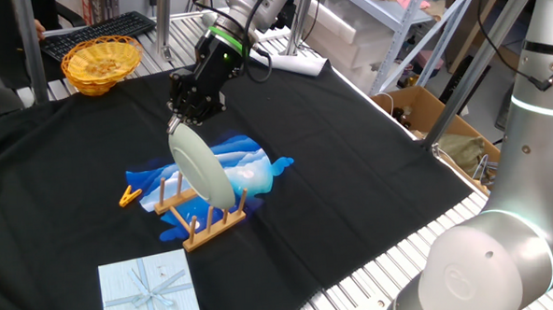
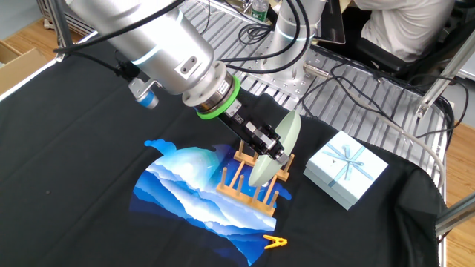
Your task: Put the dish on the dish rack
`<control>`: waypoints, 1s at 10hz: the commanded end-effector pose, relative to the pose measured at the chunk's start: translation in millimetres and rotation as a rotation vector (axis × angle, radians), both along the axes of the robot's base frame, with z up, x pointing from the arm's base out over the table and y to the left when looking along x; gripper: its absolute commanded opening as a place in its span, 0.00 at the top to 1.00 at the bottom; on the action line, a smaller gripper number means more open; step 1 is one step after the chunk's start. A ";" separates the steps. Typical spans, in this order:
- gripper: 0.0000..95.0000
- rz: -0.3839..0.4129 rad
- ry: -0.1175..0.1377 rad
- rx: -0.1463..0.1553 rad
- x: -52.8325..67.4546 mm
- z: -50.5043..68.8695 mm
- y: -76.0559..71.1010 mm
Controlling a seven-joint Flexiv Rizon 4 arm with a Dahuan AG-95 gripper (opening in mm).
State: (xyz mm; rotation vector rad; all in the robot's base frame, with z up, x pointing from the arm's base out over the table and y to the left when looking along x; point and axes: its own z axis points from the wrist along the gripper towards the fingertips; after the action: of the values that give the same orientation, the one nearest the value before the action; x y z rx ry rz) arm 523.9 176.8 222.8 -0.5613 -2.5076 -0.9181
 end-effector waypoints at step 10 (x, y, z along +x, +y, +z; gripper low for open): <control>1.00 0.029 0.003 0.038 1.5 -1.5 -4.2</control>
State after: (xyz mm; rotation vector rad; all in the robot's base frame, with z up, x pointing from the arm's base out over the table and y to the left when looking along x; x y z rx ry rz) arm 525.5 172.7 220.8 -0.5142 -2.4854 -0.9507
